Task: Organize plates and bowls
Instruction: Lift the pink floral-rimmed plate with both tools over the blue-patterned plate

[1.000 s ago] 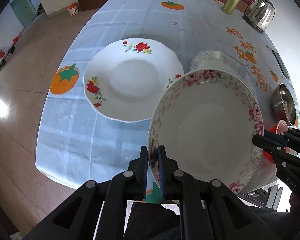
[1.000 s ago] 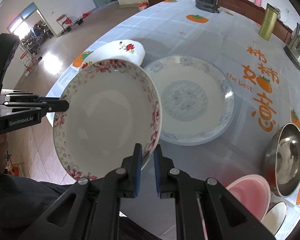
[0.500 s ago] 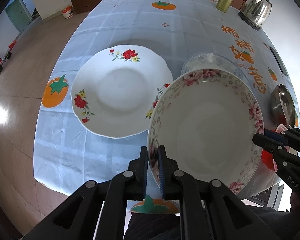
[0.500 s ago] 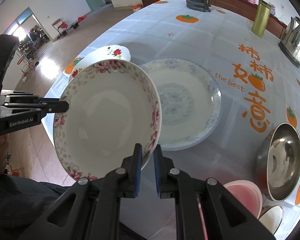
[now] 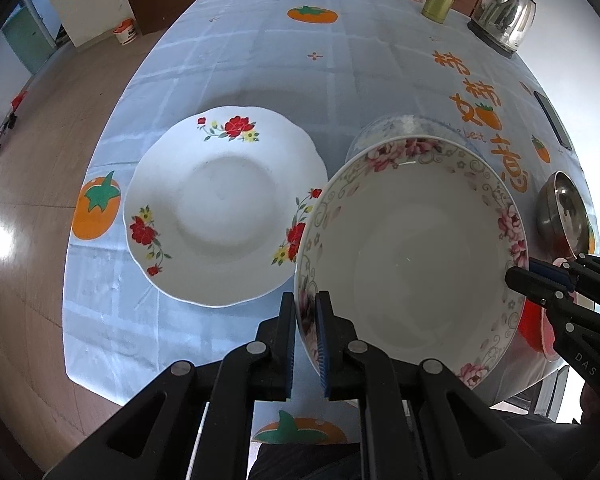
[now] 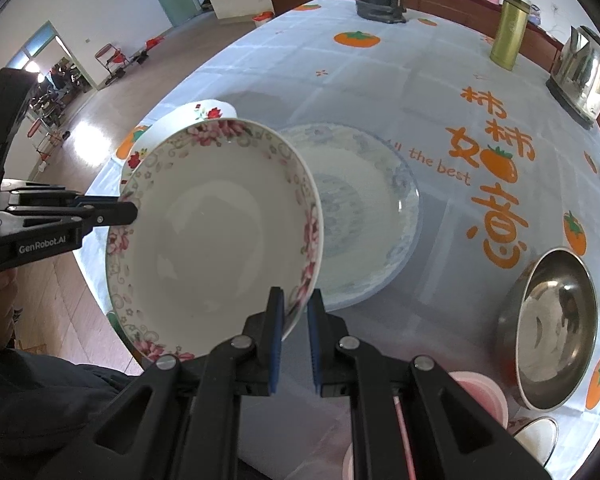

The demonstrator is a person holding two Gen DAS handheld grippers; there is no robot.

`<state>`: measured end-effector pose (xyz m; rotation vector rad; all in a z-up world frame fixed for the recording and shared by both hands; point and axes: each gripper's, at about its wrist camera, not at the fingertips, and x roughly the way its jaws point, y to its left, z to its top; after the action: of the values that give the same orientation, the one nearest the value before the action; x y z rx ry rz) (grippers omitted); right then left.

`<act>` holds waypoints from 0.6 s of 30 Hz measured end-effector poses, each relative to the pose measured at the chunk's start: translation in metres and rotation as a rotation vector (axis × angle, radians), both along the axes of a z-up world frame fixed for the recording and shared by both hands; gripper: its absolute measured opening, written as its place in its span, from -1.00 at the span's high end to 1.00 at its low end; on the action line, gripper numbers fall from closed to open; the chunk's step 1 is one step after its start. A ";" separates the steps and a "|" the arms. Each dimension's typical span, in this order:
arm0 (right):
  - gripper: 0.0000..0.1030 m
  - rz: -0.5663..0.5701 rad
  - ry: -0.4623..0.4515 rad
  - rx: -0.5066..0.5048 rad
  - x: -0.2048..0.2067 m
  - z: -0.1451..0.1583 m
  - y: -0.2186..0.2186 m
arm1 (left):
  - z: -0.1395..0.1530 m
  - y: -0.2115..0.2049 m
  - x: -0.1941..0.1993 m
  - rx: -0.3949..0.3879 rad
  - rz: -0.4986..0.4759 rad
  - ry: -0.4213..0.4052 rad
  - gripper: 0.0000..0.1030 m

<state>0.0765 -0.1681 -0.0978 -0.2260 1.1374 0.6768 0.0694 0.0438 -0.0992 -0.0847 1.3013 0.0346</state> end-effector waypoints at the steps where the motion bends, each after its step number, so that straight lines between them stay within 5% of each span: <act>1: 0.78 -0.002 0.000 0.000 0.001 0.000 -0.001 | 0.000 0.000 0.001 0.000 -0.001 0.000 0.80; 18: 0.78 -0.025 0.004 0.001 0.010 -0.002 -0.008 | -0.001 -0.005 0.014 0.005 -0.018 -0.001 0.80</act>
<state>0.0867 -0.1757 -0.1002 -0.2092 1.1425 0.6557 0.0833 0.0391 -0.1002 -0.0686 1.3009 0.0222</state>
